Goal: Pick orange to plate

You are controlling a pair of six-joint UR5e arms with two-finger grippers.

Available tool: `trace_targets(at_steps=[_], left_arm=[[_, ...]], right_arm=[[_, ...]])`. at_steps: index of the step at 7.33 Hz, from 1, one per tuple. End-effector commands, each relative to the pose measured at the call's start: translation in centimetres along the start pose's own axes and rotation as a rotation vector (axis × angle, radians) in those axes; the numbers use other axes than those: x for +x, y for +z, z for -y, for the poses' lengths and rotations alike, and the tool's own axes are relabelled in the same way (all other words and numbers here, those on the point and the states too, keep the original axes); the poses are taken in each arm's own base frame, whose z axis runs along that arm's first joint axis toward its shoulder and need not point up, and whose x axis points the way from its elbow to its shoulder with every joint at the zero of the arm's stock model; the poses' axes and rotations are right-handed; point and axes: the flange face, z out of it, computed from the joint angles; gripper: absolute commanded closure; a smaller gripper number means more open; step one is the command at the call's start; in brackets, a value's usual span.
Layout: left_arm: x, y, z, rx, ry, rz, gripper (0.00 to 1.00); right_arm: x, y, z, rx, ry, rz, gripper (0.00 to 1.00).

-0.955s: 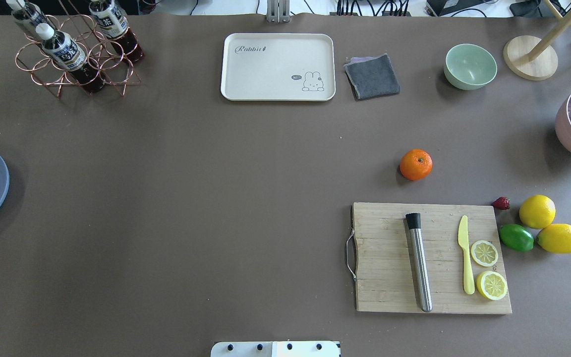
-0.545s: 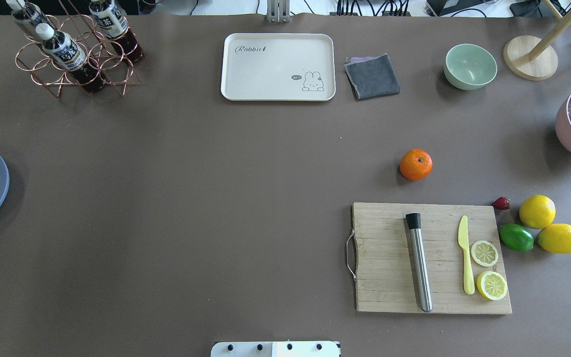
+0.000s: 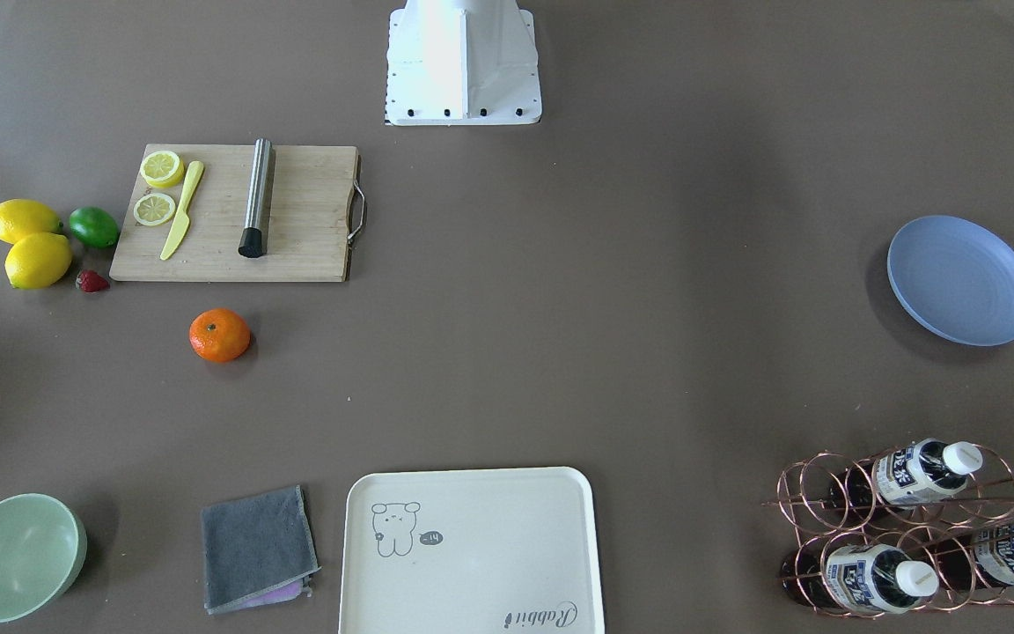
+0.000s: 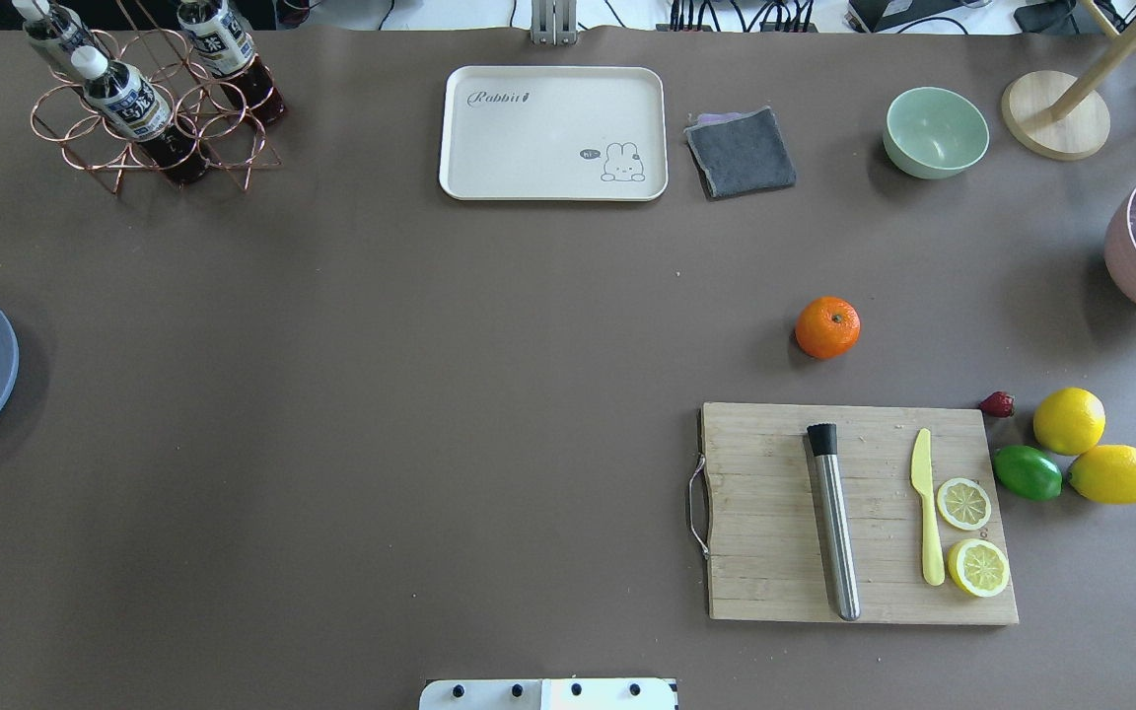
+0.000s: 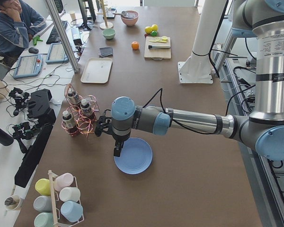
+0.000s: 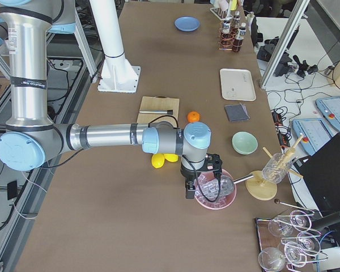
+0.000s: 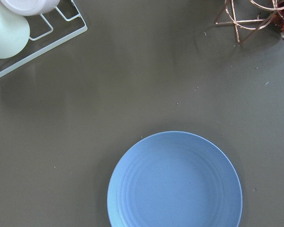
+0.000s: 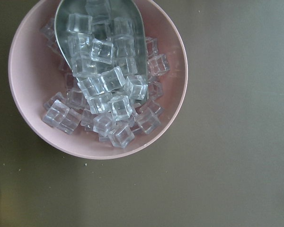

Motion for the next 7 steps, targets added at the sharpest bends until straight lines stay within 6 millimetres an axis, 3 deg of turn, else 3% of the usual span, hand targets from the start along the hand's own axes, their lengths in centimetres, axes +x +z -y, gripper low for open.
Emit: trace_targets(at_steps=[1, 4, 7], left_arm=[[-0.2, 0.0, -0.1, 0.001, -0.002, 0.001, 0.02], [-1.3, 0.9, -0.5, -0.018, -0.025, 0.004, 0.02], [-3.1, 2.1, 1.2, -0.011, -0.019, 0.062, 0.02]], right_arm=[[-0.3, -0.3, 0.3, 0.007, 0.000, 0.007, 0.00], [-0.6, -0.3, 1.0, 0.101, -0.066, 0.038, 0.00], [-0.4, 0.1, 1.4, 0.166, -0.118, 0.037, 0.00]])
